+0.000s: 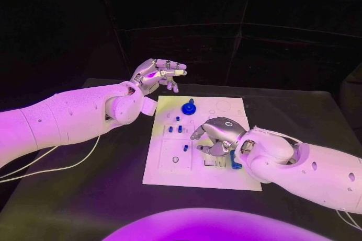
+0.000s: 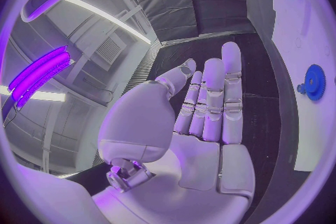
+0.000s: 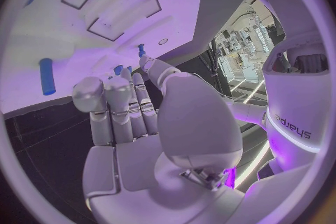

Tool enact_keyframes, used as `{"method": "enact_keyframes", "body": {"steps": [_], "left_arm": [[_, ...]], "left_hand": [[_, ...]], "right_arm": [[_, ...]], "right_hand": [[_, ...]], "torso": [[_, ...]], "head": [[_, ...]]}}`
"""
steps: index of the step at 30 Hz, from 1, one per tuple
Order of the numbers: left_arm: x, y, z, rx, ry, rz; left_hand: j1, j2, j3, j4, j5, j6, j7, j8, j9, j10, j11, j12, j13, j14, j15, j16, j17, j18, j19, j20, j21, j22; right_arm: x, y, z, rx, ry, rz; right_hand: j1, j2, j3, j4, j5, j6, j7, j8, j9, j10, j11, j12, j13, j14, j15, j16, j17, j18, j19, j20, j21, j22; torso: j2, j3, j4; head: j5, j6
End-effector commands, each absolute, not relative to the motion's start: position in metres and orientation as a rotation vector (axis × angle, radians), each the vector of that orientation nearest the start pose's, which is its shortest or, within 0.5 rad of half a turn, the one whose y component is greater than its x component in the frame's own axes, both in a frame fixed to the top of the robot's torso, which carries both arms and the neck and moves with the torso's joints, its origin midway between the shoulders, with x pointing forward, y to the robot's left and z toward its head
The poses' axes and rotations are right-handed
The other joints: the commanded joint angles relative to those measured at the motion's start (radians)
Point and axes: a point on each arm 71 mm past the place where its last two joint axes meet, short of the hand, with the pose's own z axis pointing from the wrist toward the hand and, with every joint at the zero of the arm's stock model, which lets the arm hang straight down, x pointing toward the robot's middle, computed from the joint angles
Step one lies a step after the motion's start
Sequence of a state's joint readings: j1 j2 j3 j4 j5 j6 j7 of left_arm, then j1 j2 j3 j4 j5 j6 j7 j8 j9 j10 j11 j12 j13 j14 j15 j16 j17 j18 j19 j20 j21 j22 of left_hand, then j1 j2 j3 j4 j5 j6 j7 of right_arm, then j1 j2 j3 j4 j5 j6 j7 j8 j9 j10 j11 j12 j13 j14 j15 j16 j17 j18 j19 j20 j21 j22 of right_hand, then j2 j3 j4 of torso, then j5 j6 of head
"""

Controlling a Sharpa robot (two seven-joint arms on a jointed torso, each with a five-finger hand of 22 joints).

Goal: Assemble the parts on the task board

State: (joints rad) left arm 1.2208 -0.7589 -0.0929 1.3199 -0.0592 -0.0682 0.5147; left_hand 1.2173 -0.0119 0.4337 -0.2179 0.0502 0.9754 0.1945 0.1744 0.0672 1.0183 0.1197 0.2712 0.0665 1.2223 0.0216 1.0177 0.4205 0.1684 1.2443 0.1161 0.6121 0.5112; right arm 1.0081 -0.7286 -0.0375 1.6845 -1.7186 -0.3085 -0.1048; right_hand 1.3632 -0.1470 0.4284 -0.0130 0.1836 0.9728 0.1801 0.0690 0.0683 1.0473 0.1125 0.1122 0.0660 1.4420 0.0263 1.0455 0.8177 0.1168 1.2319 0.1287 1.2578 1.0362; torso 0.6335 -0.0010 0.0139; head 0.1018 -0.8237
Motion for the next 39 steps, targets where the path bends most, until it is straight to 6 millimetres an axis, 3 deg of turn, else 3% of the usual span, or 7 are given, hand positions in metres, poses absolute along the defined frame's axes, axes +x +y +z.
{"method": "enact_keyframes", "body": {"steps": [1, 10, 22, 39], "left_arm": [[0.517, 0.214, -0.187, -0.938, 1.426, -1.711], [0.517, 0.213, -0.187, -0.938, 1.427, -1.711], [0.518, 0.213, -0.188, -0.938, 1.43, -1.712], [0.518, 0.212, -0.188, -0.94, 1.435, -1.712]], "left_hand": [[-0.004, 0.004, -0.006, -0.002, 0.007, -0.005, 0.0, 0.003, 0.001, -0.01, 0.001, 0.007, 0.001, -0.003, 0.003, 0.006, -0.001, 0.014, 0.004, 0.002, -0.005, -0.001], [-0.004, 0.004, -0.006, -0.002, 0.007, -0.005, 0.0, 0.003, 0.001, -0.01, 0.001, 0.007, 0.001, -0.003, 0.003, 0.006, -0.001, 0.014, 0.004, 0.002, -0.005, -0.001], [-0.002, 0.004, -0.007, -0.004, 0.007, -0.006, 0.0, 0.004, 0.001, -0.011, 0.0, 0.008, 0.001, -0.003, 0.003, 0.006, -0.002, 0.014, 0.004, 0.002, -0.005, -0.002], [-0.002, 0.004, -0.007, -0.004, 0.007, -0.006, 0.0, 0.004, 0.001, -0.011, 0.0, 0.008, 0.001, -0.003, 0.003, 0.006, -0.002, 0.014, 0.004, 0.002, -0.005, -0.002]], "right_arm": [[0.397, -0.092, -0.242, -0.44, 1.718, 0.872], [0.4, -0.083, -0.249, -0.465, 1.793, 0.858], [0.404, -0.075, -0.252, -0.47, 1.793, 0.843], [0.403, -0.061, -0.255, -0.502, 1.812, 0.868]], "right_hand": [[0.001, 0.013, -0.003, -0.003, 0.007, 0.0, -0.002, 0.0, 0.0, 0.012, 0.001, 0.007, 0.0, 0.007, -0.005, 0.005, 0.001, -0.001, 0.008, -0.001, 0.004, 0.002], [-0.001, 0.018, 0.001, -0.002, 0.02, 0.003, 0.005, 0.001, 0.001, 0.033, 0.002, 0.009, -0.004, 0.011, -0.005, 0.012, 0.003, -0.003, 0.017, -0.002, 0.01, 0.012], [0.001, 0.011, 0.016, -0.013, 0.055, -0.022, 0.022, -0.007, -0.003, 0.01, 0.016, -0.025, -0.006, 0.006, 0.004, 0.005, -0.02, -0.001, 0.012, 0.004, 0.004, -0.001], [0.004, 0.017, 0.025, -0.018, 0.059, -0.024, 0.023, -0.003, -0.002, 0.014, 0.017, -0.029, -0.004, 0.005, 0.006, 0.006, -0.022, -0.001, 0.012, 0.007, 0.004, -0.001]], "torso": [[0.002, 0.0001, 0.0029], [0.002, -0.0003, 0.0032], [0.003, 0.0005, 0.0035], [0.002, 0.0003, 0.0033]], "head": [[-0.004, 0.002], [-0.005, 0.0], [-0.003, -0.002], [-0.002, -0.006]]}}
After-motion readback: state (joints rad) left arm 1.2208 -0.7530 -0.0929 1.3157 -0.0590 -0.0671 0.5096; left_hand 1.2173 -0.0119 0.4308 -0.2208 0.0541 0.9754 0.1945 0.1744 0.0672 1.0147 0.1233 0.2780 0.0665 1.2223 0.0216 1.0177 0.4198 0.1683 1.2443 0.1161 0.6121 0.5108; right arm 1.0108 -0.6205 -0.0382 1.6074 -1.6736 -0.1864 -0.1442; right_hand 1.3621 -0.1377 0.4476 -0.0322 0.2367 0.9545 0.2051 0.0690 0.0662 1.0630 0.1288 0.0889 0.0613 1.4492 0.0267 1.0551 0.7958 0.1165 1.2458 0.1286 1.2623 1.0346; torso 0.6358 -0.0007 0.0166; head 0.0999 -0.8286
